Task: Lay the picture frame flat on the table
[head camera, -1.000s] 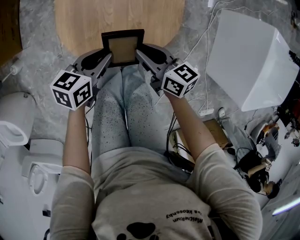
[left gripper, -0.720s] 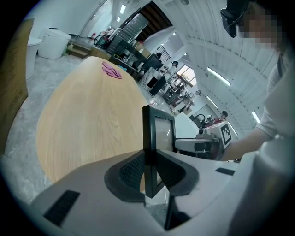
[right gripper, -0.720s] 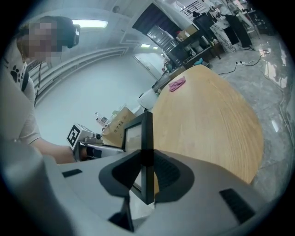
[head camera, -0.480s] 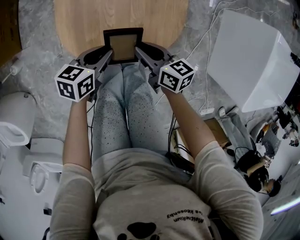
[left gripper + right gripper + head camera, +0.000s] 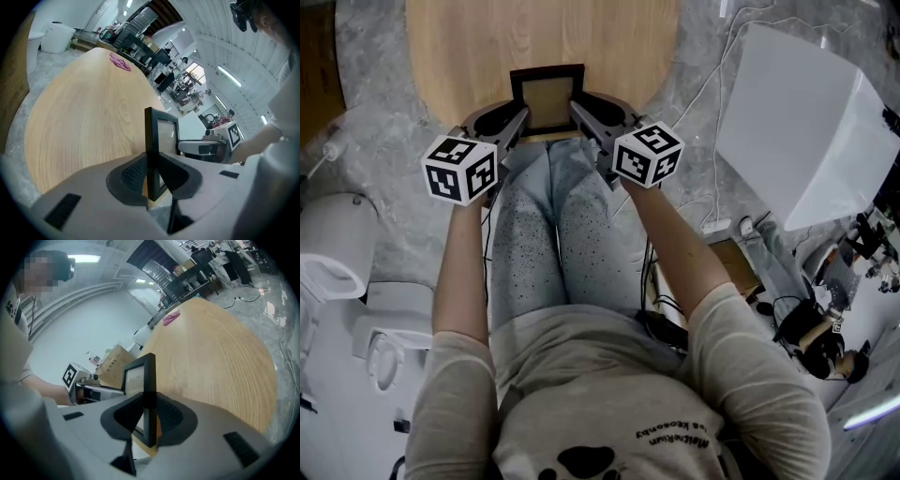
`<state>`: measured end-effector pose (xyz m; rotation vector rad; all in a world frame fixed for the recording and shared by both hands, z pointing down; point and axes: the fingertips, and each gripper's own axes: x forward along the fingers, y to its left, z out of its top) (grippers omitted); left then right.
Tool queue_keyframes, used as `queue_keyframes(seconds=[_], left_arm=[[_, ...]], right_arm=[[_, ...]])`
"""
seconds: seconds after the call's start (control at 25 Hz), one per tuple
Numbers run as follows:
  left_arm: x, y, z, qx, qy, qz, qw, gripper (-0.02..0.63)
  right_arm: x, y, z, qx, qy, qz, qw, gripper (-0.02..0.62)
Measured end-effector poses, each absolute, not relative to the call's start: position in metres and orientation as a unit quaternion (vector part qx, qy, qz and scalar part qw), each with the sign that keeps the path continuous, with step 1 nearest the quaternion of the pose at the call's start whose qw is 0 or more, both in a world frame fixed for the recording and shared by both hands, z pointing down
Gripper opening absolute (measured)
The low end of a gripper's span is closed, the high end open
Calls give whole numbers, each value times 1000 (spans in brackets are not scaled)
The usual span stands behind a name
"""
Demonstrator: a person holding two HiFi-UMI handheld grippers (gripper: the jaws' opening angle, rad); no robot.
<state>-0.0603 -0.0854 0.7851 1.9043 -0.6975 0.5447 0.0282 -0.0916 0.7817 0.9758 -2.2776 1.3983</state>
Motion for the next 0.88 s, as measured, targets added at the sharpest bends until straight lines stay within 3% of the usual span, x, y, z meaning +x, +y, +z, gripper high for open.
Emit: queue_keyframes(seconds=[0.88], left_arm=[[-61, -95, 815, 756, -301, 238, 531, 86]], right_arm=[[28, -103, 810, 343, -771, 507, 175, 89]])
